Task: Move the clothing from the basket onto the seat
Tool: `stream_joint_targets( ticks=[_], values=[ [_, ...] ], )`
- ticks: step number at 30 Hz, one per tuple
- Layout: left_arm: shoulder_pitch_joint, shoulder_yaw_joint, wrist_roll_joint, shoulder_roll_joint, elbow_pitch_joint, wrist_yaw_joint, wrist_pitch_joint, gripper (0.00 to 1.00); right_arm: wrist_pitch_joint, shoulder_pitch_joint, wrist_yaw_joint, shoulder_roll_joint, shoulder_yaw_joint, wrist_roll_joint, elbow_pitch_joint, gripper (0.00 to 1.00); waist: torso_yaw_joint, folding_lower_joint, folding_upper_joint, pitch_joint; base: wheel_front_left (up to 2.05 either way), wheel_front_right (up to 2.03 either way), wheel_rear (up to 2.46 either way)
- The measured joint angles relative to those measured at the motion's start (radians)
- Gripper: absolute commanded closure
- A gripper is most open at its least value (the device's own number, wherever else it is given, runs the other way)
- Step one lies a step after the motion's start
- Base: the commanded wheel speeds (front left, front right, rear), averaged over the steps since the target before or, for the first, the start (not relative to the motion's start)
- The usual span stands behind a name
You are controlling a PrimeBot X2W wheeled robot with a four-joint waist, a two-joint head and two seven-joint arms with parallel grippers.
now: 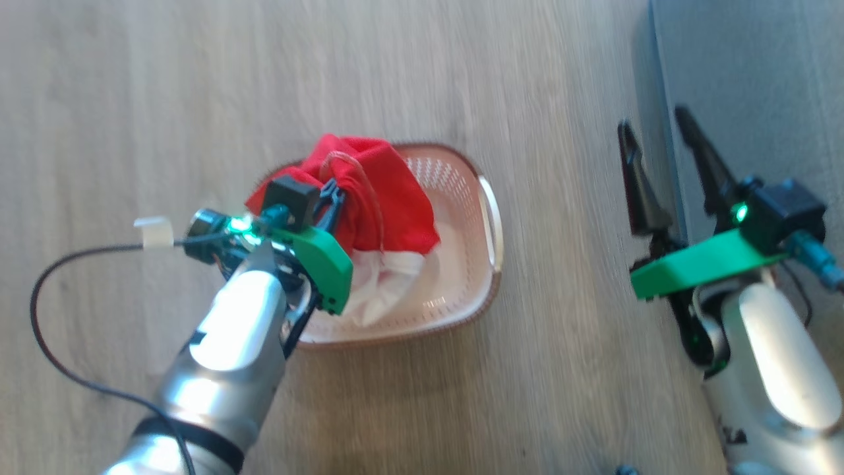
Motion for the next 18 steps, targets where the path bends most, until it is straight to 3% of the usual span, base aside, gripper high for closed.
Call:
stream_joint_targets(
  ticks=[18],
  values=[
    [0.193, 0.048, -0.084, 0.001, -0.39, 0.034, 0.0, 1.0, 0.0, 0.185, 0.0, 0.014, 0.006, 0.002, 0.072, 0.0, 0.109, -0.0001, 0.0, -0.307, 0.0, 0.0, 0.0]
  ],
)
